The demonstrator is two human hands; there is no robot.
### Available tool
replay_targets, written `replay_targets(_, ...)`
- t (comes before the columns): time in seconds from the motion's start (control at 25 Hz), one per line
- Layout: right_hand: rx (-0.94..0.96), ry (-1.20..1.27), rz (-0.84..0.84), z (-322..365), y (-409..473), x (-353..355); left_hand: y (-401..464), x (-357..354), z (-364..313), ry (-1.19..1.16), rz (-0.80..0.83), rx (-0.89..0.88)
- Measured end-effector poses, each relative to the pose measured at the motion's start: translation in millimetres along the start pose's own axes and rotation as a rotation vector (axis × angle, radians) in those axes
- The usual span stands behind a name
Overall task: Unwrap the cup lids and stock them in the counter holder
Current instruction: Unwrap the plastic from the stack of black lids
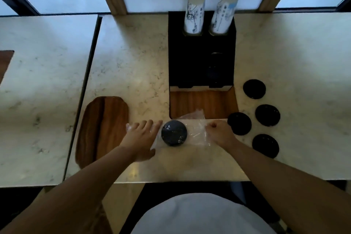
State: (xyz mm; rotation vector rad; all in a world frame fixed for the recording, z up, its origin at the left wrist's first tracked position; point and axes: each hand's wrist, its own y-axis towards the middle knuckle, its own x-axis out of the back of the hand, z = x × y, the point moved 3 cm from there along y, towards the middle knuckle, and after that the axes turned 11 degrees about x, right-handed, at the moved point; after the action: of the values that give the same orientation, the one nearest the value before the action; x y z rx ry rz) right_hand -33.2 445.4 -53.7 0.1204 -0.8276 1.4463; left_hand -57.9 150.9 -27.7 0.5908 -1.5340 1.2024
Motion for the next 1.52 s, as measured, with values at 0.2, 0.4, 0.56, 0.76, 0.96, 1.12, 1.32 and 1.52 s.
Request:
replay_targets(0.2, -0.024, -0.023, -0.038, -25.1, -15.3, 8.8, 13.5, -5.3, -14.6, 0.058, 0.05, -0.08)
replay_targets(0.4, -0.02, -0.063, -0.005, -34.3, -16.1, 4.3, 17.7, -14.9, -16.9, 0.086, 0.085, -0.112)
replay_targets(0.56, -0.024, -0.071, -0.003, -38.6, -13.8, 0.5, 19.2, -19.7, -16.8, 0.06, 0.099, -0.107)
replay_targets(0.76, -0.006, 0.04, -0.049, -36.9, -14.8, 5.6, 20.7, -16.6, -18.0, -0.002, 0.134, -0.065)
replay_targets(0.96, 0.154, -0.078, -0.065, -15.1, -16.3, 7.4, 28.3, -4.9, -53.8, -0.135, 0.04, -0.06)
replay_targets(1.12, 0.176, -0.276, -0.022, -6.0, -16.7, -0.3, 37.1, -3.8, -92.1, -0.145, 0.023, -0.05)
replay_targets(1.32, 0.178, -0.361, -0.018, -6.9, -17.0, -2.4, 42.8, -15.4, -108.3, -0.155, 0.115, 0.072)
replay_targets(1.52, 0.184, -0.38, -0.015, -7.5, -15.8, -3.0, 44.2, -21.8, -108.8, -0.162, 0.086, 0.092)
